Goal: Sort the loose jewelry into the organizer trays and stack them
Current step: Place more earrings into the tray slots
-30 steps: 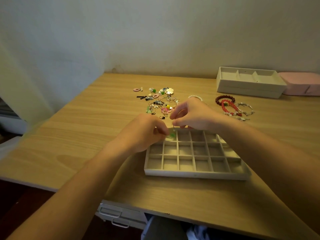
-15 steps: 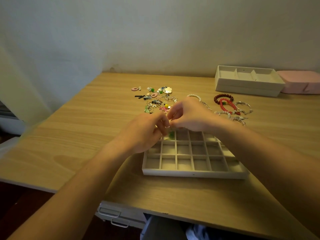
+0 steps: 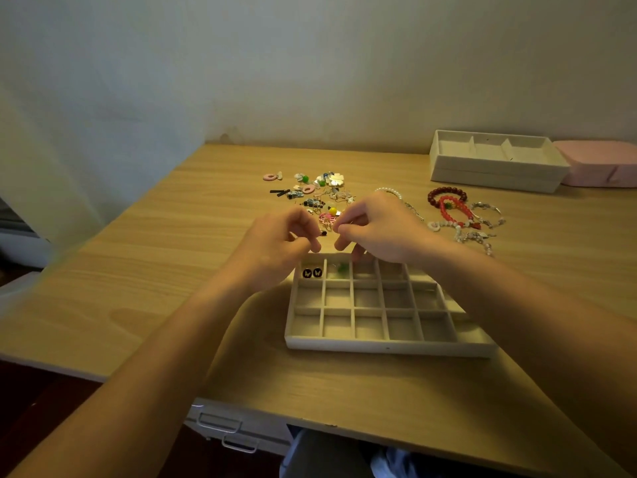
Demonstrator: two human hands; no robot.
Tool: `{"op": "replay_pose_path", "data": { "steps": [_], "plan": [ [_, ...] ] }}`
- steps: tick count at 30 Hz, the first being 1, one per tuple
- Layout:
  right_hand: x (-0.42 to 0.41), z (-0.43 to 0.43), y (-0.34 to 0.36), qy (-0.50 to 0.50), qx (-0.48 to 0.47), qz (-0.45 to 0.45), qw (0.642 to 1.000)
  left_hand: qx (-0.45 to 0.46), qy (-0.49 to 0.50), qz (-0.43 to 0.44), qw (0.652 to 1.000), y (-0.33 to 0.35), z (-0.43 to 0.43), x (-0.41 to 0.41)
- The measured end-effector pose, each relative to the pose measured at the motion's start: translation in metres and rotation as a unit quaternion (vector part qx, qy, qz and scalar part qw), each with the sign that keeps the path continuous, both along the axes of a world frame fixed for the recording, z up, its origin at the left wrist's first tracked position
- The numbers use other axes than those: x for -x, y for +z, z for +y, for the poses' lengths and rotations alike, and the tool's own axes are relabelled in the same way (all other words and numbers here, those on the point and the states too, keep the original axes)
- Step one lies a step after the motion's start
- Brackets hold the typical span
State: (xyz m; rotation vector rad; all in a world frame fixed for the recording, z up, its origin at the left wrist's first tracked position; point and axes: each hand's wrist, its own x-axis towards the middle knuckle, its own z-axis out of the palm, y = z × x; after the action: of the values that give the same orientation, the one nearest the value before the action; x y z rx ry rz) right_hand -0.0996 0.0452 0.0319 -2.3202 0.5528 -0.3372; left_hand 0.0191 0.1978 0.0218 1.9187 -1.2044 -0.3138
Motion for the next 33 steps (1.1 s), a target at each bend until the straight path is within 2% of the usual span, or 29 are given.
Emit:
{"op": "replay_pose_path", "data": {
  "steps": [9,15,20,26,33],
  "plan": [
    [-0.029,-0.021,-0.002,-0.068,-0.003,-0.001,0.998,-0.025,0.183,0.019,0.983,-0.013,-0.028,-0.054],
    [-0.07,-0.03,-0.009,-0.065,0.04,0.023,0.997,-0.126,0.171,-0.005,0.977,-0.028,-0.051,-0.071],
    [-0.089,-0.033,-0.01,-0.047,0.028,0.017,0.998,-0.151,0.151,-0.039,0.976,-0.027,-0.06,-0.08],
    [-0.089,-0.04,-0.009,-0.036,-0.008,-0.006,0.999,-0.134,0.156,-0.095,0.974,-0.031,-0.058,-0.082],
    [-0.074,-0.042,-0.004,-0.056,-0.055,-0.02,0.997,-0.125,0.146,-0.02,0.981,-0.022,-0.053,-0.074]
  ]
}}
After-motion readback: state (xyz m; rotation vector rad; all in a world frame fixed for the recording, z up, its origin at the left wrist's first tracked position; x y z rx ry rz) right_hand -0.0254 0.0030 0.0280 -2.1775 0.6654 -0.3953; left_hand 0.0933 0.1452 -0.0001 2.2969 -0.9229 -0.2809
